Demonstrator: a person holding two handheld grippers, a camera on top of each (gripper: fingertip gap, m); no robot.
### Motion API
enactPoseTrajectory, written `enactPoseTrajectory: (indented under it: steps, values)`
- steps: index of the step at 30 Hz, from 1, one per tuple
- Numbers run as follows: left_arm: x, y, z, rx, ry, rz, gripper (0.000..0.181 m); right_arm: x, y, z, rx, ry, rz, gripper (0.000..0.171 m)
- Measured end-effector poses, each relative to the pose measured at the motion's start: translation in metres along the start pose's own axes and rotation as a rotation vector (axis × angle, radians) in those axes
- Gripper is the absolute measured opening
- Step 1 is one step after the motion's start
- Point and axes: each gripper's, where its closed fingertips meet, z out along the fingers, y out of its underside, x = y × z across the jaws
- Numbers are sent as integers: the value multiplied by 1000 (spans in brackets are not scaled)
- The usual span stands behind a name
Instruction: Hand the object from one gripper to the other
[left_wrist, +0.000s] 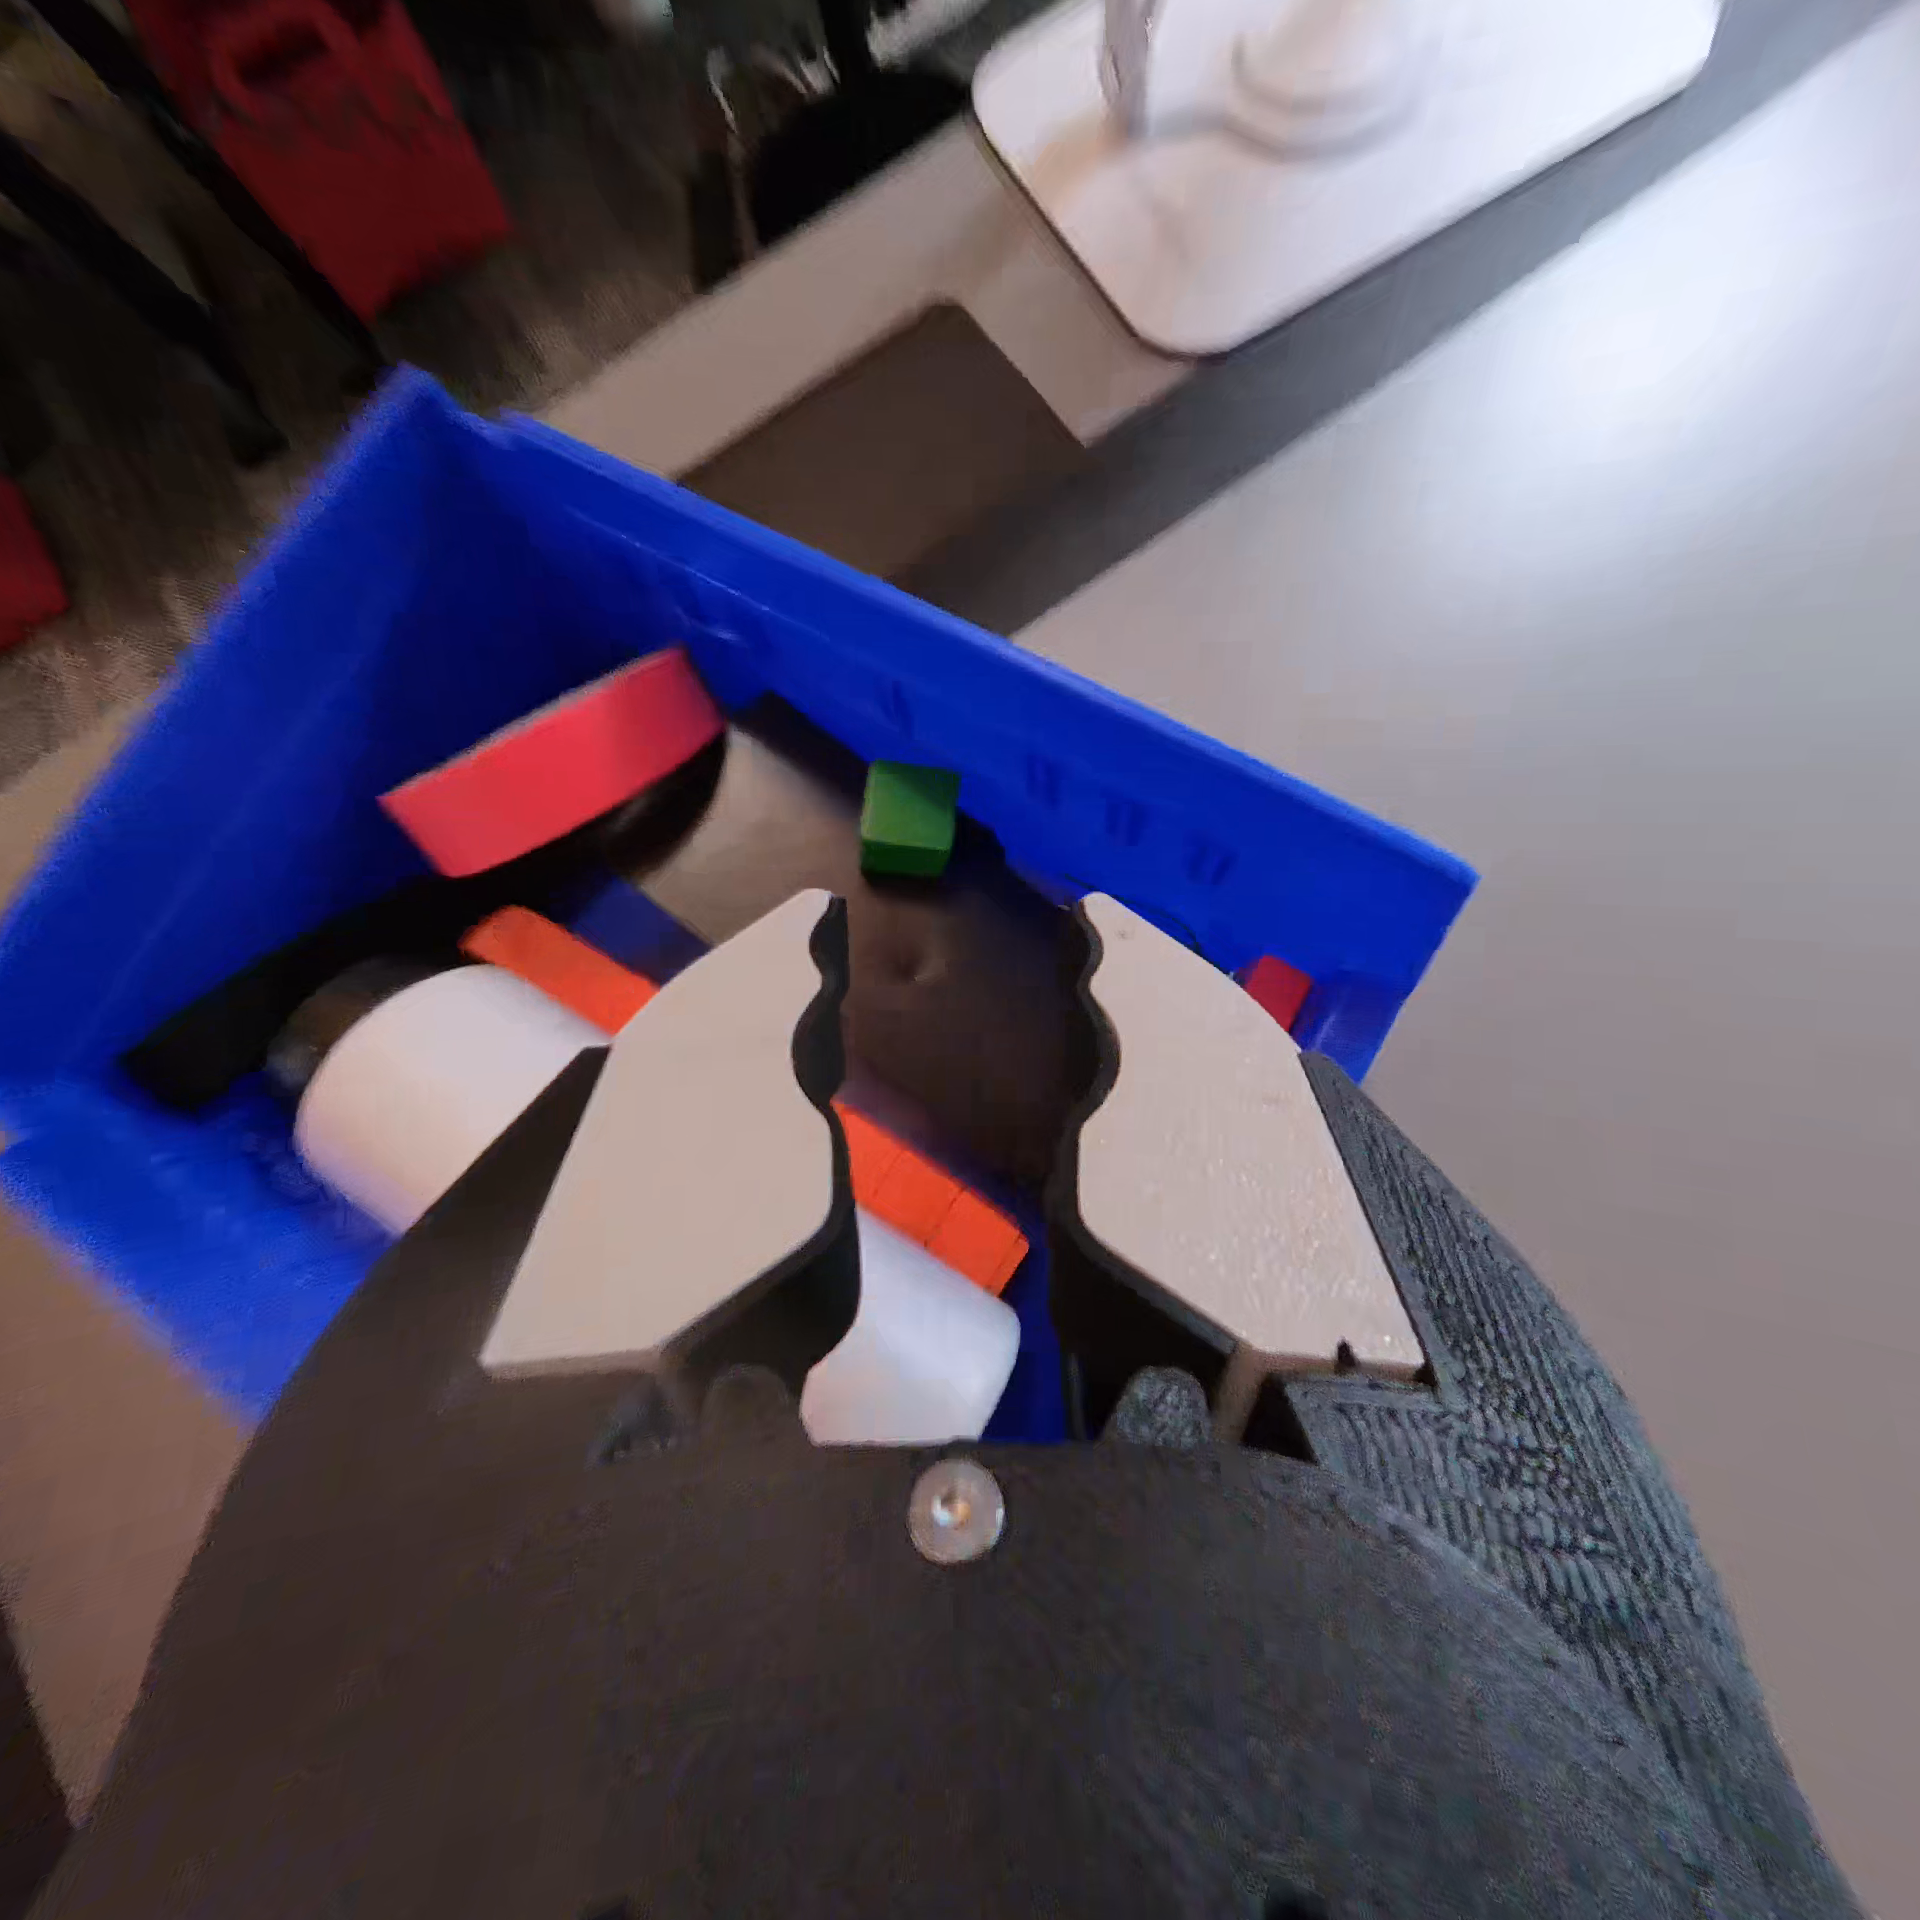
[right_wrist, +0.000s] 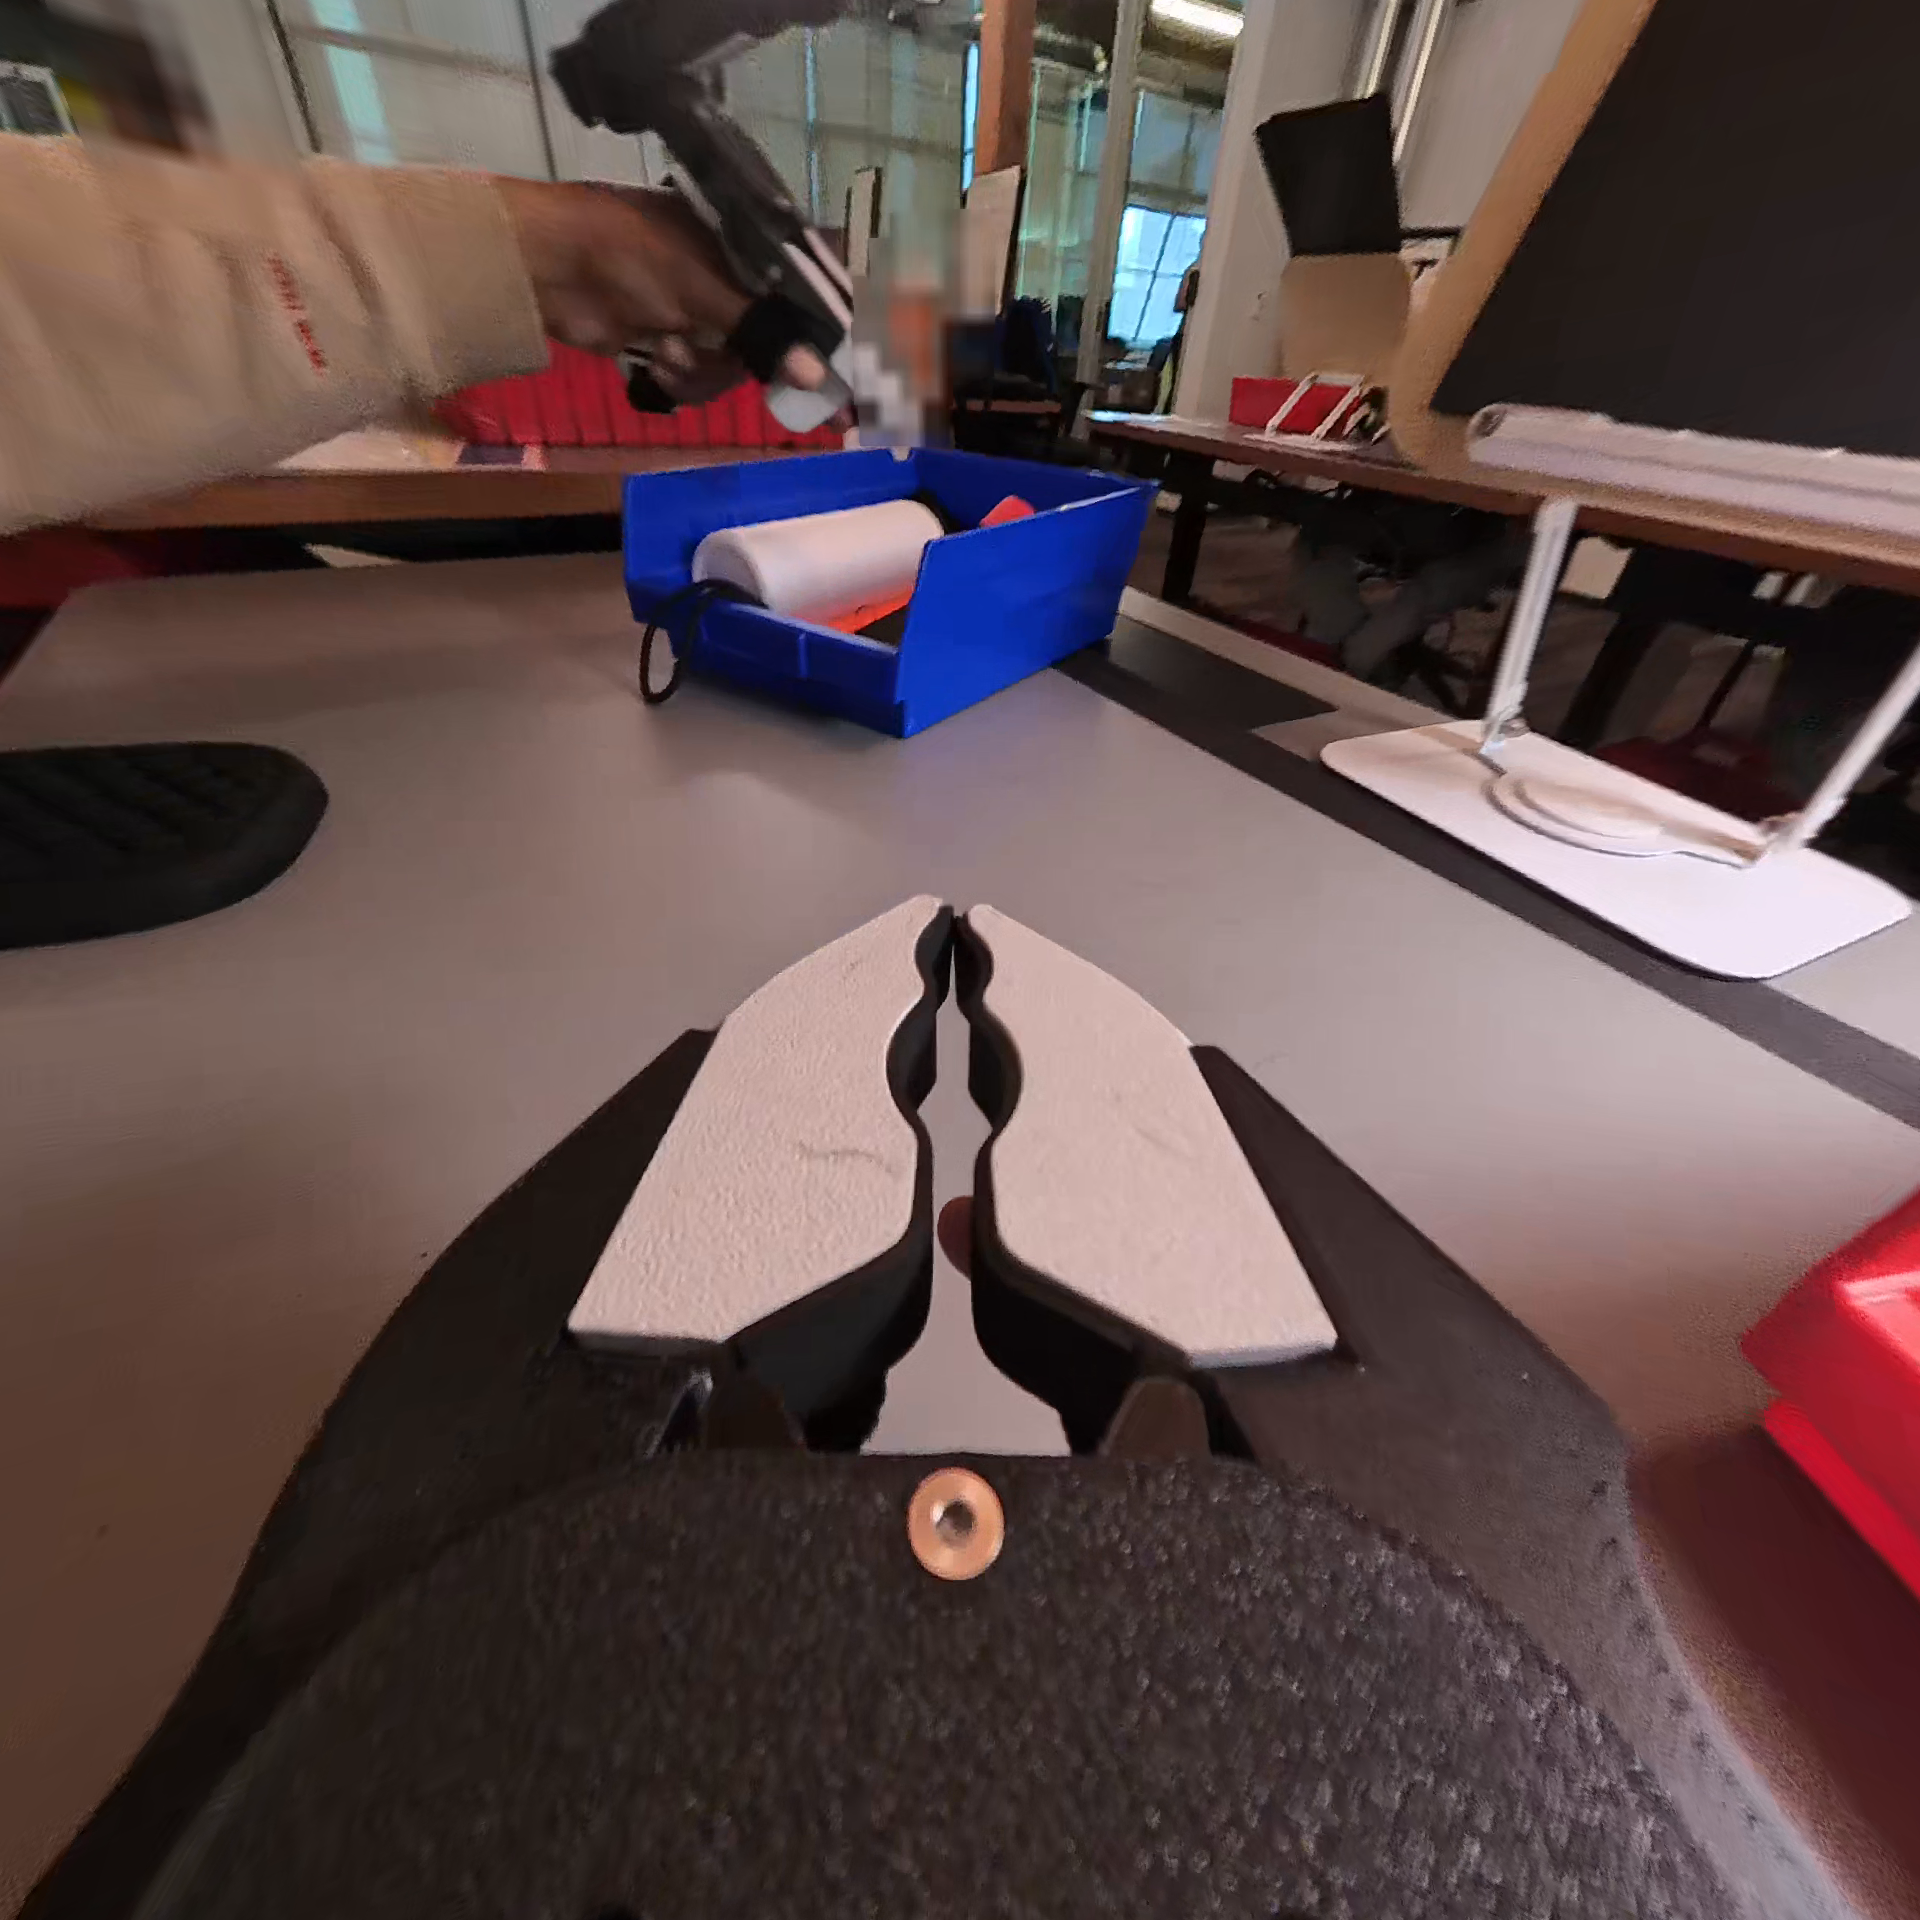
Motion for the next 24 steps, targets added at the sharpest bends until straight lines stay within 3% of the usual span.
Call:
enactPoseTrajectory:
  steps: [7, 8, 11, 14, 18, 21, 24]
  values:
    - [-8, 34, 89, -247, -71, 160, 40, -9, 7, -2, -54, -16, -74, 10]
    - [-12, 33, 93, -251, -95, 175, 29, -7, 8, -2, -57, -14, -70, 10]
    - [-21, 17, 83, -191, -140, 156, 28, 0, 12, -2, -60, -4, -29, 10]
    - [-22, -30, 33, 62, -203, 140, 28, 5, 11, -3, -51, 1, 6, 9]
    - [59, -104, -66, 561, -149, 329, 28, 9, -4, 4, -54, -38, 51, 10]
    - [148, -134, -137, 954, -104, 483, 27, 8, -56, 15, 36, -72, 70, 17]
    - [212, -148, -177, 1186, -56, 502, 28, -3, -140, 21, 201, -138, 90, 28]
